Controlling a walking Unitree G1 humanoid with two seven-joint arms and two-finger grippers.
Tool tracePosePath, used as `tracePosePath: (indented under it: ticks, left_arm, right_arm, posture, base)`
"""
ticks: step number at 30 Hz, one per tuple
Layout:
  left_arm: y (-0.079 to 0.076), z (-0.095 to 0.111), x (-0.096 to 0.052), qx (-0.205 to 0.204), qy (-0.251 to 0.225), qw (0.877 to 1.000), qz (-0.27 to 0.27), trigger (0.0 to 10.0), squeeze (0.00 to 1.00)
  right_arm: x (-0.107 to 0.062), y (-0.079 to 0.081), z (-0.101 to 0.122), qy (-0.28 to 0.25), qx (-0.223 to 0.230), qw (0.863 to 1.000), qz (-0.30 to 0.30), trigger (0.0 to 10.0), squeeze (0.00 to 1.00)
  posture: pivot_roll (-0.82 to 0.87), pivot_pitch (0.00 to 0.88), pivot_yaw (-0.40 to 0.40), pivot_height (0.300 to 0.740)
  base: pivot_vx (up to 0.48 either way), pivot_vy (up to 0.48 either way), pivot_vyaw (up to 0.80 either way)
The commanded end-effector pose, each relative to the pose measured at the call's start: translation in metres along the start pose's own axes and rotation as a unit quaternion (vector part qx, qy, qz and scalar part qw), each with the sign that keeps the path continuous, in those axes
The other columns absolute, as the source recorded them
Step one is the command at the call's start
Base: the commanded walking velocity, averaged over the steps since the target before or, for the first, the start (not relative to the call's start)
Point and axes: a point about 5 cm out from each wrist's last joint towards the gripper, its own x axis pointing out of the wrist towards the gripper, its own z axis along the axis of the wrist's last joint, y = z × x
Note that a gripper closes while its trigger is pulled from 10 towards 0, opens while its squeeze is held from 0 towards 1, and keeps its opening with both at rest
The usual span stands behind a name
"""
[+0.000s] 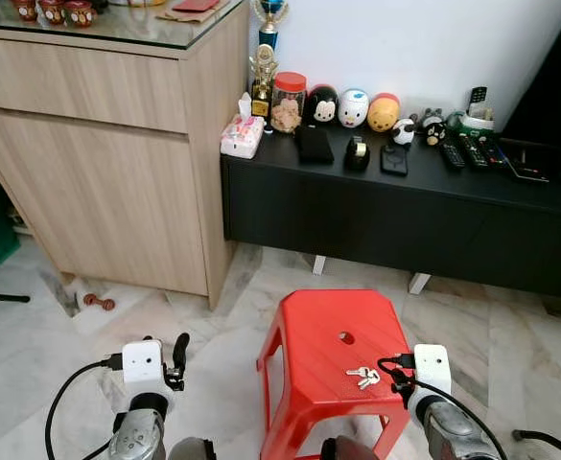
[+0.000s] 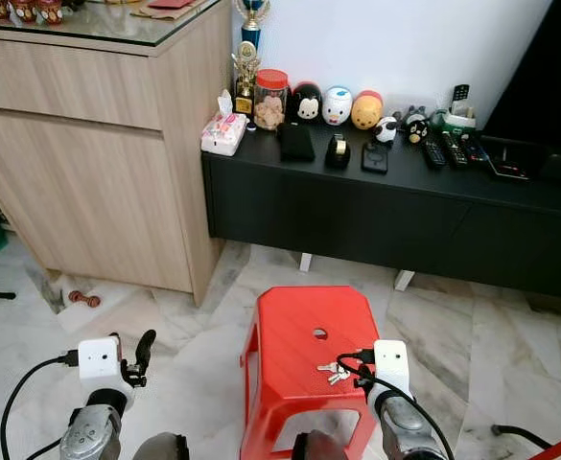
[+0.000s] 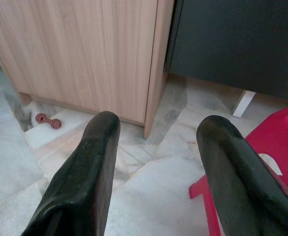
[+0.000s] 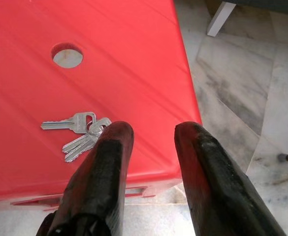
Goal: Hang keys on a hook
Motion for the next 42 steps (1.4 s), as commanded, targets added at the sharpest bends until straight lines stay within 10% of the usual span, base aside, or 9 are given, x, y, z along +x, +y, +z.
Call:
tracePosePath:
  ticks: [1, 42]
  left_arm:
    - [-0.006, 0.003, 0.003, -0.008, -0.003, 1.000, -0.003, 10.0, 0.00]
    - [-0.009, 0.006, 0.006, -0.012, -0.005, 1.000, -0.002, 10.0, 0.00]
  right_arm:
    - [0.000, -0.001, -0.003, 0.008, 0.014, 1.000, -0.002, 10.0, 0.00]
    - [-0.004, 0.005, -0.019, 0.031, 0.014, 0.999, 0.008, 10.0, 0.00]
  posture:
    - [0.04, 0.002, -0.132, 0.639]
    - [0.04, 0.020, -0.133, 0.639]
  base:
    - [0.000, 0.000, 0.00]
    - [0.049, -0.056, 0.07]
